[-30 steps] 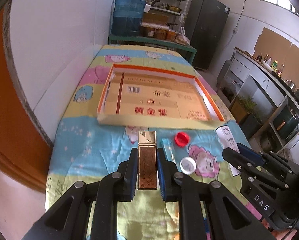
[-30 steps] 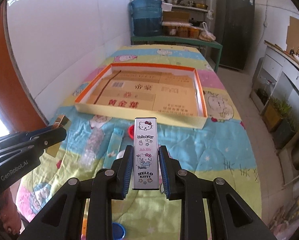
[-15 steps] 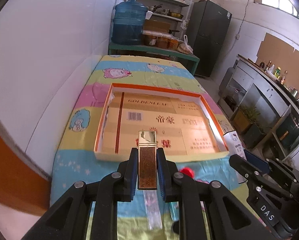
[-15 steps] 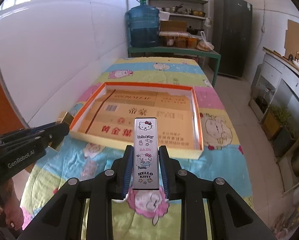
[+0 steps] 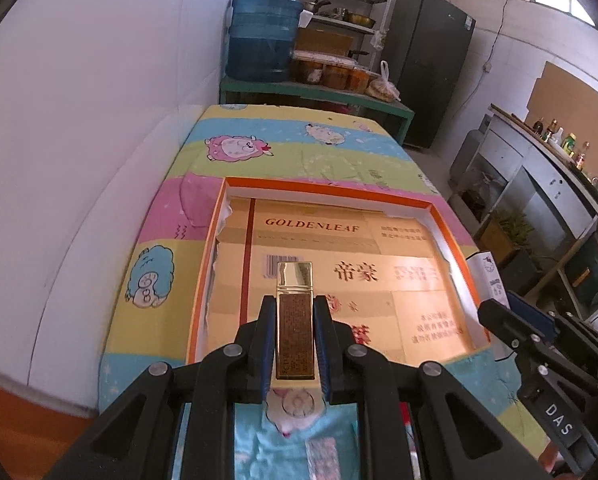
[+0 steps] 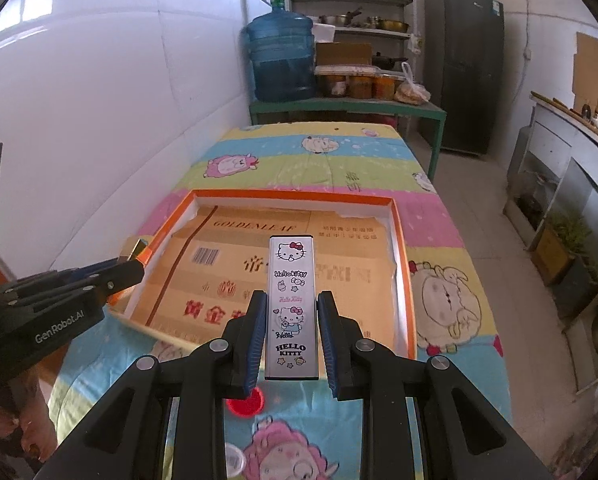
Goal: Organize rigid objects
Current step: 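Carry the gold box with left gripper while right gripper carries the Hello Kitty box into the lid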
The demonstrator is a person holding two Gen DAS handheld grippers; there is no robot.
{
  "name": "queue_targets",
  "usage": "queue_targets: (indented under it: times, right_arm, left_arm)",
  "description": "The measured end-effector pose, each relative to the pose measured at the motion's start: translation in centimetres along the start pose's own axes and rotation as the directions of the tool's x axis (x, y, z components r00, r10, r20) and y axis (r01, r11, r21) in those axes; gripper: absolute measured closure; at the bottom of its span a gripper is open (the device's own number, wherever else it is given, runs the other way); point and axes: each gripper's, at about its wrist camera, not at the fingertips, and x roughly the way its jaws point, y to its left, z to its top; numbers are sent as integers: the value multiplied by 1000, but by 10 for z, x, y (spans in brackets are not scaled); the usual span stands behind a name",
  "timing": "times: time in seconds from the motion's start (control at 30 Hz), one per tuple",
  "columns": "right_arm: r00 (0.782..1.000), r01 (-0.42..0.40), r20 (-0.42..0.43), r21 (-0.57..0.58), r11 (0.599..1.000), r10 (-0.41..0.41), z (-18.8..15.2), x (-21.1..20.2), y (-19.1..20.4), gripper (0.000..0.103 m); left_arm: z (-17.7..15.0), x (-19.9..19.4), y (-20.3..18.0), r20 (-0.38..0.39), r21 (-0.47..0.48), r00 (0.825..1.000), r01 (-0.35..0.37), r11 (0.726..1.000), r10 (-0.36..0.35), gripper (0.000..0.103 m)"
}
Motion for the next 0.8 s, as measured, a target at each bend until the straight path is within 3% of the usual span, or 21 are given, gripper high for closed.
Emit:
queue_targets:
  times: [0.4,0.8]
  right_arm:
    - [999,-2,-52,7,1000,2,10,50,-9,77]
    - [993,4,-117,11,1000,-3,4,90,-16,77]
  left_arm:
    - [14,47,10,-58,3,998,-12,1000,12,85]
    - [8,82,16,-113,3,993,-34,999,35,85]
